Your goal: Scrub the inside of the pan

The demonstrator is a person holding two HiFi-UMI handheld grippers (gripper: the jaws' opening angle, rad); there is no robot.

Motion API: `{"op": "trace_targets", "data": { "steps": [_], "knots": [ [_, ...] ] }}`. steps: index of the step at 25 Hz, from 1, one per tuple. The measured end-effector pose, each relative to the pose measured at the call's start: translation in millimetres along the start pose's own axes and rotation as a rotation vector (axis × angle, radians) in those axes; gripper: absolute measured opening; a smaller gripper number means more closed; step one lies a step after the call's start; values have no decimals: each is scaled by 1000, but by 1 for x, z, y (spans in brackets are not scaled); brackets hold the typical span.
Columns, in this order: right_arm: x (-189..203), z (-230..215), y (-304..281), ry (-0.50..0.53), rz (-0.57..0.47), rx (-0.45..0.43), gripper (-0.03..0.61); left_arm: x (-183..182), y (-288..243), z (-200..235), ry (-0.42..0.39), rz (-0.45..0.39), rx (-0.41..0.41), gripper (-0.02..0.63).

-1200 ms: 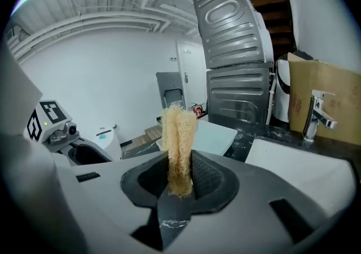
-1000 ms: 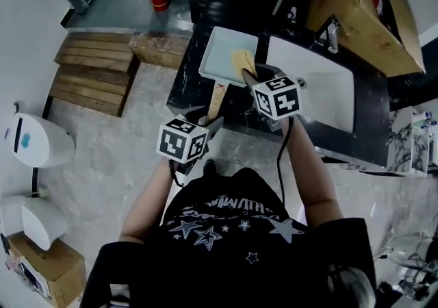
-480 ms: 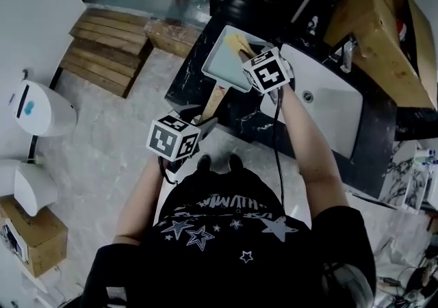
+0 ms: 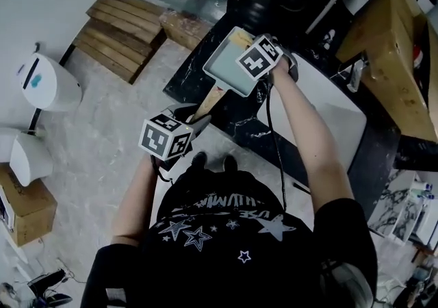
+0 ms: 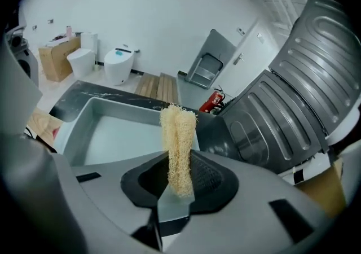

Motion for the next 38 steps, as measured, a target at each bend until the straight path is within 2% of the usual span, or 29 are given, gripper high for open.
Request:
{"op": "trace_targets", "data": {
  "steps": [9, 13, 17, 24, 31, 38],
  "knots": [
    [-4, -8, -32, 54, 162, 69, 86, -1, 1, -1, 5, -10, -20, 158],
    [-4, -7, -41, 63, 191, 90, 87, 0, 1, 0, 6, -8, -20, 158],
    [-8, -1, -45, 128, 218, 89, 84, 0, 2, 2, 15, -14, -17, 158],
    [-8, 17, -37, 195, 179, 22, 80, -1, 2, 2, 8, -19, -10, 158],
    [-17, 60, -25, 290, 161, -63, 80, 1, 3, 3, 13, -27, -1, 158],
    [-21, 89, -16, 322, 150, -123, 80, 2, 2, 3, 19, -33, 18, 158]
  ]
}}
Point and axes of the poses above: the fingertips, and each gripper's own axes: y backward along the fingers, z to its left, x out of its underside, the point moved 7 cm from there along y, backward along the fingers, and after that the axes turned 11 degrees about -x, right-handed, at the moved point
